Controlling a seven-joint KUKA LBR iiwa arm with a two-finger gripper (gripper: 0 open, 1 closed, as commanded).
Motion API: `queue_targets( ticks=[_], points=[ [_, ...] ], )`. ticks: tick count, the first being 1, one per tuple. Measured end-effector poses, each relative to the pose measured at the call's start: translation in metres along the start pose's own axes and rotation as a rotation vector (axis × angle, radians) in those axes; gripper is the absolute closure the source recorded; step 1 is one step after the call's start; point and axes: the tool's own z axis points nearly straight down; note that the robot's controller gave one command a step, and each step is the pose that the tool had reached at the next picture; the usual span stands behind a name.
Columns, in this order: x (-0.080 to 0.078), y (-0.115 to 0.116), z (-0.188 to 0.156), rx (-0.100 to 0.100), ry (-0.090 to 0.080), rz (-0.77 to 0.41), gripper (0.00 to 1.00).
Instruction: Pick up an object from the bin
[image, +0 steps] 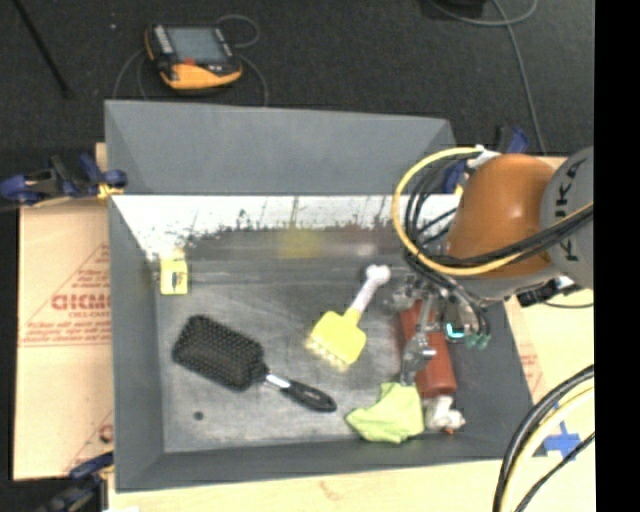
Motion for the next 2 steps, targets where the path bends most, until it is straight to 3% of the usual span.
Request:
queue_targets(
  ticks=[1,2],
  points=[
    [-0.002,0.0,-0.004,0.001,-0.008,-0.002,0.0],
    [0.01,0.033,0.041,0.001,-0.015,0.04,0.0]
  ],
)
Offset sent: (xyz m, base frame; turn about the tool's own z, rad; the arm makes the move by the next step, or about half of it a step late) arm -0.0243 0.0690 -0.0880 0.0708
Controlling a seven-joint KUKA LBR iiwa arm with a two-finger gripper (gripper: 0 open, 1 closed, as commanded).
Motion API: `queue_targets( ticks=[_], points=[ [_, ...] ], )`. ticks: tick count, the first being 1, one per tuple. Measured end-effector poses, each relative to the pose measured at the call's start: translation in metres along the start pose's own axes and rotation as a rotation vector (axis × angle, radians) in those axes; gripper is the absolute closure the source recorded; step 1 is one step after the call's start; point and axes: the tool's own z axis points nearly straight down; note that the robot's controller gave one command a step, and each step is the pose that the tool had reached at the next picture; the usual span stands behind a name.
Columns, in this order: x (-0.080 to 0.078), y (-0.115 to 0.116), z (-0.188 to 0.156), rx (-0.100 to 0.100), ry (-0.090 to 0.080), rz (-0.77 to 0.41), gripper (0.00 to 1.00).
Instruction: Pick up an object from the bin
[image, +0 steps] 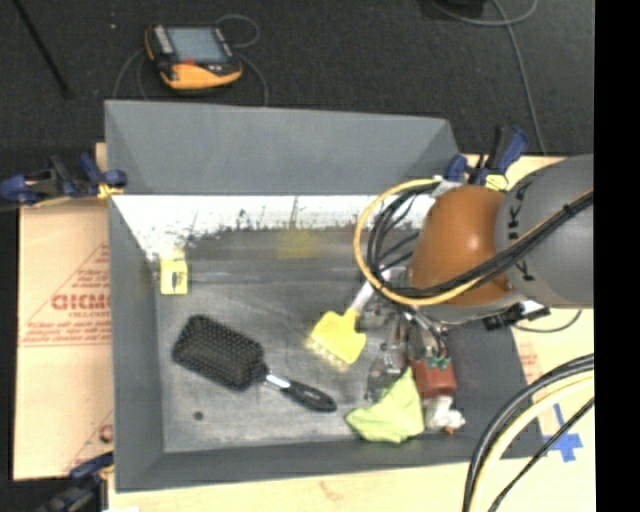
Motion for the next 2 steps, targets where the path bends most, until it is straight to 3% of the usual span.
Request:
queue_targets(
  ticks=[1,2],
  points=[
    [0.0354,-0.0153,0.0409,-0.002,-0.004,-0.172,1.0],
    [0.0354,-0.0153,0.0409,-0.002,-0.004,-0.173,1.0]
  ],
)
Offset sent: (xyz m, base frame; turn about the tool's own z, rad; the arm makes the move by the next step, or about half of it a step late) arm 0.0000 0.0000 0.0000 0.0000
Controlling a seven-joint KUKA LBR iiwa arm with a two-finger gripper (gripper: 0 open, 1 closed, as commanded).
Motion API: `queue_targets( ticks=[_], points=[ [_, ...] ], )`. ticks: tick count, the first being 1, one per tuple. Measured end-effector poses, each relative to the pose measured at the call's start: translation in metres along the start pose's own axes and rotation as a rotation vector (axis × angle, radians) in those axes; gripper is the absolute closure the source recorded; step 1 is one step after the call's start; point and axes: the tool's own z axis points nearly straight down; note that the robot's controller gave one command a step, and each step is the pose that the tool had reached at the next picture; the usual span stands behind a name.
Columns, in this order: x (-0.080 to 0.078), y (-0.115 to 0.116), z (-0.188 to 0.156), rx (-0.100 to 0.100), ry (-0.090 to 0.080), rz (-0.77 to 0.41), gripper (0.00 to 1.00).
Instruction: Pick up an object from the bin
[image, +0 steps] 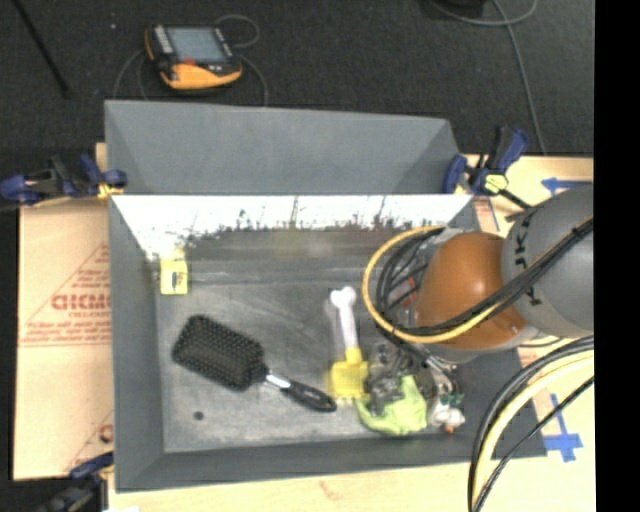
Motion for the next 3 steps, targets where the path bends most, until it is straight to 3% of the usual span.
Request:
queue_targets(
  ticks=[1,2,3],
  points=[
    [-0.001,0.001,-0.057,-0.002,0.018,0.01,1.0],
    [0.01,-0.037,-0.08,-0.002,0.008,-0.109,1.0],
    [0.02,-0.073,-0.082,0.002,0.011,-0.18,1.0]
  ],
)
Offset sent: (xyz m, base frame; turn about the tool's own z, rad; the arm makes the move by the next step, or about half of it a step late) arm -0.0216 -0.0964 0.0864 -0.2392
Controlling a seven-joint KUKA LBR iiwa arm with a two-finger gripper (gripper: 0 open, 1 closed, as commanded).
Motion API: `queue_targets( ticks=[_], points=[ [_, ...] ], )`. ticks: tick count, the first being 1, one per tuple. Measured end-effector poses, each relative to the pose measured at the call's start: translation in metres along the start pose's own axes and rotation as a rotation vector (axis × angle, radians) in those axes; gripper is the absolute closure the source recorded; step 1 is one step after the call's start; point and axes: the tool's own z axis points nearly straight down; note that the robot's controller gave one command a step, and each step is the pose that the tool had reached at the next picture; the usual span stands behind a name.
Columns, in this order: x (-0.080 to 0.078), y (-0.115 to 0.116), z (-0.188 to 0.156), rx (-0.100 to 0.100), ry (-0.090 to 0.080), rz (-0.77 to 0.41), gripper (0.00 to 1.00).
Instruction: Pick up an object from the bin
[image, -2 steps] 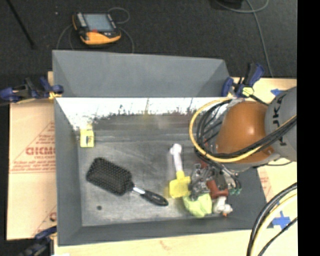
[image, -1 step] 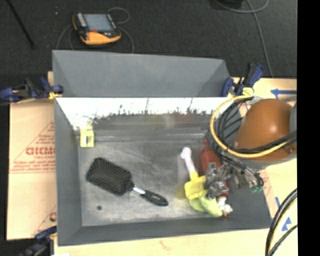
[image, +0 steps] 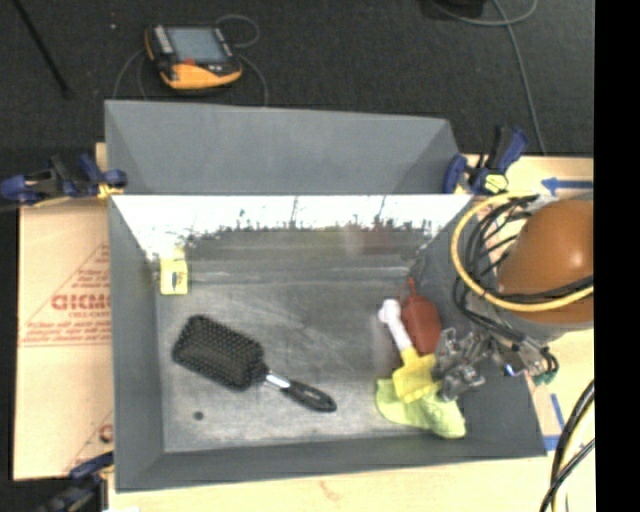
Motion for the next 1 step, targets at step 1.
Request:
queue_targets(
  ticks=[1],
  points=[
    [-0.0007,0.0012,-0.0013,-0.003,0.001,0.026,1.0]
  ],
)
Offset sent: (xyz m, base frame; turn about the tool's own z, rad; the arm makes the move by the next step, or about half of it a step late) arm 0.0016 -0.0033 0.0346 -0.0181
